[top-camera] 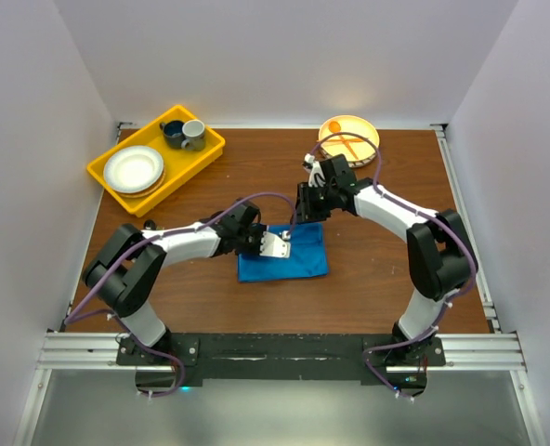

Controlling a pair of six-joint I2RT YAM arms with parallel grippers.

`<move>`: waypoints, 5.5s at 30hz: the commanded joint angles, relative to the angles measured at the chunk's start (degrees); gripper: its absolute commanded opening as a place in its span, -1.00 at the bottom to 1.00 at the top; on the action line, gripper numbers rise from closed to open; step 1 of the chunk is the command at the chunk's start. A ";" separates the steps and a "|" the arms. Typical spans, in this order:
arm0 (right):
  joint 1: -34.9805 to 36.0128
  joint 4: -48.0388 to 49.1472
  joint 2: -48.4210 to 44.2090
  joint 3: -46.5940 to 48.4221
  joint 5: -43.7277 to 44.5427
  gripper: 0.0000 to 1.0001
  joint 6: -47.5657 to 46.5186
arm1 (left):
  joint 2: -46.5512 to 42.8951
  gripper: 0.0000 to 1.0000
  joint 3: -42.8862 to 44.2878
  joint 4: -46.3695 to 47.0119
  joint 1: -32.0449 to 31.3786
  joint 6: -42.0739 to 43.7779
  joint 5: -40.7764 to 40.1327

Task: Fold the napkin into a case and place the utensils inside
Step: Fold the lower triangle-folded napkin at the center of the board, then smooth out the 2/3-rectangle-folded napkin at the center of the board.

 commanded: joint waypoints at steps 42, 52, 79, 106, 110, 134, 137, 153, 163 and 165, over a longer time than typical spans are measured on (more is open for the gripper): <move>7.47 1.68 3.73 -9.01 11.61 -0.77 10.30 | -5.92 -1.00 -1.53 -8.12 -2.14 -2.96 4.80; 7.56 -1.48 -6.72 -3.66 0.09 -0.67 6.61 | -3.29 -1.00 -4.87 -5.13 -2.14 -2.25 4.01; 5.62 8.63 12.78 -0.30 7.81 -0.46 3.79 | -17.23 0.19 -0.77 -10.74 3.04 -6.95 16.72; 4.74 10.21 14.80 -2.32 9.13 -0.46 7.40 | -2.24 -0.36 1.02 5.68 20.53 -60.70 26.42; 4.57 9.86 15.15 -2.06 9.40 -0.46 7.40 | -0.39 -0.47 -0.91 4.88 20.53 -59.74 27.56; 3.16 11.60 5.75 -2.16 0.80 -0.39 11.16 | 7.96 -0.79 6.02 -6.45 20.01 -41.10 19.91; 3.25 15.55 5.75 -0.48 -2.28 -0.39 15.91 | 8.23 -0.80 6.03 -6.54 19.92 -39.87 21.06; 8.35 25.94 17.17 3.91 -4.40 -0.50 28.66 | 7.61 -0.80 4.27 -5.40 19.92 -38.46 20.62; 8.61 20.76 22.54 2.60 1.65 -0.63 27.88 | 3.75 -0.56 3.83 -5.66 20.27 -39.34 23.50; 8.61 20.23 22.71 2.33 2.80 -0.68 27.35 | -0.18 -0.30 4.09 -4.97 21.49 -42.05 28.49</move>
